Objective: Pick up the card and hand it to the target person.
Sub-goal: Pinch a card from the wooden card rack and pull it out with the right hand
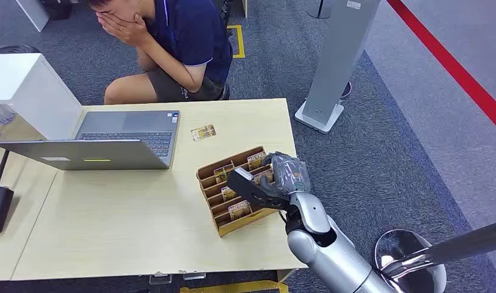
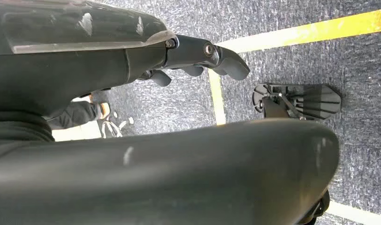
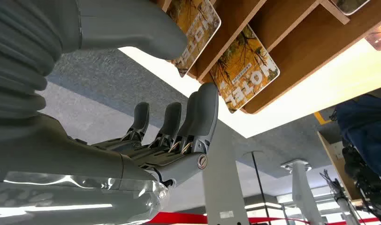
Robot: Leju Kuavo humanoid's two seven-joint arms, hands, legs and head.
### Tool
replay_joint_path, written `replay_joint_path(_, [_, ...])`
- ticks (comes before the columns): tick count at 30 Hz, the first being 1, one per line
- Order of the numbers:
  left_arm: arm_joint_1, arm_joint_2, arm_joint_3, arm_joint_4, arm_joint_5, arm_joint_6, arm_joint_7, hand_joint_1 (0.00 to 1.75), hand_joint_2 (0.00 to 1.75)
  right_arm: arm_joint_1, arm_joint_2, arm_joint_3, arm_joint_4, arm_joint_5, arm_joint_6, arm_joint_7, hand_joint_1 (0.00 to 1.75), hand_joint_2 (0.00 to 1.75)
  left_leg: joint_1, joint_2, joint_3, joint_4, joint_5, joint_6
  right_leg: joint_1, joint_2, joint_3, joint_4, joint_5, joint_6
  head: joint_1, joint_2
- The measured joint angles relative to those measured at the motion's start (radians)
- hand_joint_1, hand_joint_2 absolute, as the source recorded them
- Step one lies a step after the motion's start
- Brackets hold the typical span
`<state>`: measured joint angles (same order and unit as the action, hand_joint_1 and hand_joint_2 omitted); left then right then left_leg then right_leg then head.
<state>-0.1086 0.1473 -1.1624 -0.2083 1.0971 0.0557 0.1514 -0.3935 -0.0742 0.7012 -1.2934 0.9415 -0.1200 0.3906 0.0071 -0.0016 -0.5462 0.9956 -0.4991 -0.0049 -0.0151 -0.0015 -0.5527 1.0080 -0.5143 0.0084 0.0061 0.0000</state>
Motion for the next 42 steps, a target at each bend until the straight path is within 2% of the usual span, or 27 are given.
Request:
replay_joint_path(24, [0.000, 0.000, 0.000, 0.000, -0.002, -0.003, 0.006, 0.00, 0.00, 0.003, 0.002, 0.000, 0.038, -0.002, 0.001, 0.001, 0.87, 1.75, 0.000, 0.000, 0.000, 0.000, 0.000, 0.000, 0.000, 0.000, 0.000, 0.000, 0.000, 0.000, 0.000, 0.000])
replay_joint_path(42, [0.000, 0.000, 0.000, 0.000, -0.002, -0.003, 0.006, 0.00, 0.00, 0.007, 0.007, 0.001, 0.063, -0.007, 0.004, 0.001, 0.75, 1.75, 0.000, 0.000, 0.000, 0.000, 0.000, 0.000, 0.000, 0.000, 0.000, 0.000, 0.000, 0.000, 0.001, 0.000])
